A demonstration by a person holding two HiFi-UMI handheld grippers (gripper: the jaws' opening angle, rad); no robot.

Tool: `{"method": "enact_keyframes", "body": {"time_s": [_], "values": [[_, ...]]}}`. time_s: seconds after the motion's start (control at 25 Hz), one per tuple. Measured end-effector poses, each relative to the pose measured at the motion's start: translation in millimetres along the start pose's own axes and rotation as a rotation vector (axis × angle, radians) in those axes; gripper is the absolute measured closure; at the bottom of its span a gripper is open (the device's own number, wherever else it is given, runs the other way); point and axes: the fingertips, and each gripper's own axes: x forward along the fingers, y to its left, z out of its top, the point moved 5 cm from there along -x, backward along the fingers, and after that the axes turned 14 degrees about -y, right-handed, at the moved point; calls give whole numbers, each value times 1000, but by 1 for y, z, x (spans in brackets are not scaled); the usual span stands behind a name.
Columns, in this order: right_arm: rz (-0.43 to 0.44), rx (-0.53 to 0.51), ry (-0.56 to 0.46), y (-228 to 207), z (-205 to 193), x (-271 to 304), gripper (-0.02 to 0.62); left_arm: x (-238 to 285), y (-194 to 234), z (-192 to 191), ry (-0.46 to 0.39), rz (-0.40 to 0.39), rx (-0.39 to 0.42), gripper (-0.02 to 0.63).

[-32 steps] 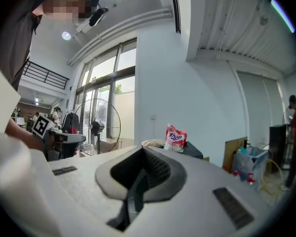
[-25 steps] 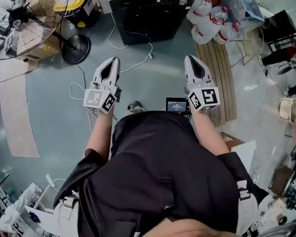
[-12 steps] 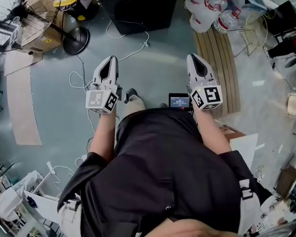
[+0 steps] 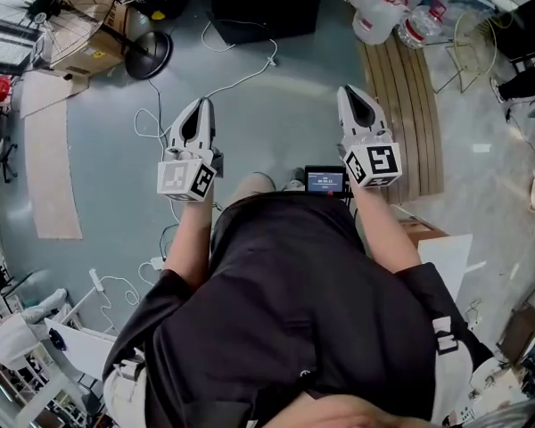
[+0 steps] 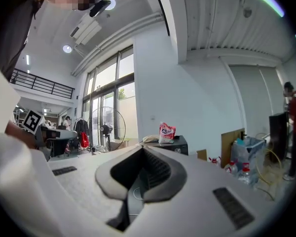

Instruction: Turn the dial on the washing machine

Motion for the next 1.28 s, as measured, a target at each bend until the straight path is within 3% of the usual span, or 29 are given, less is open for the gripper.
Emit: {"method": "enact_keyframes", "body": {"time_s": [0.12, 0.36, 0.64, 0.88, 1.28], "values": [[-11, 7, -2, 9, -1, -7, 592, -11, 9, 0, -20, 20, -76, 611], [-17, 9, 1, 45, 3, -23, 592, -37, 10, 18, -39, -28, -82, 611], [-27, -17, 23, 120, 8, -38, 592, -92, 31, 37, -32, -80, -64, 611], [-58, -26, 33, 180, -1, -61, 592, -151, 59, 33, 12, -106, -71, 611], [-61, -13, 67, 244, -20, -108, 592, -229, 67, 27, 57, -125, -89, 611]]}}
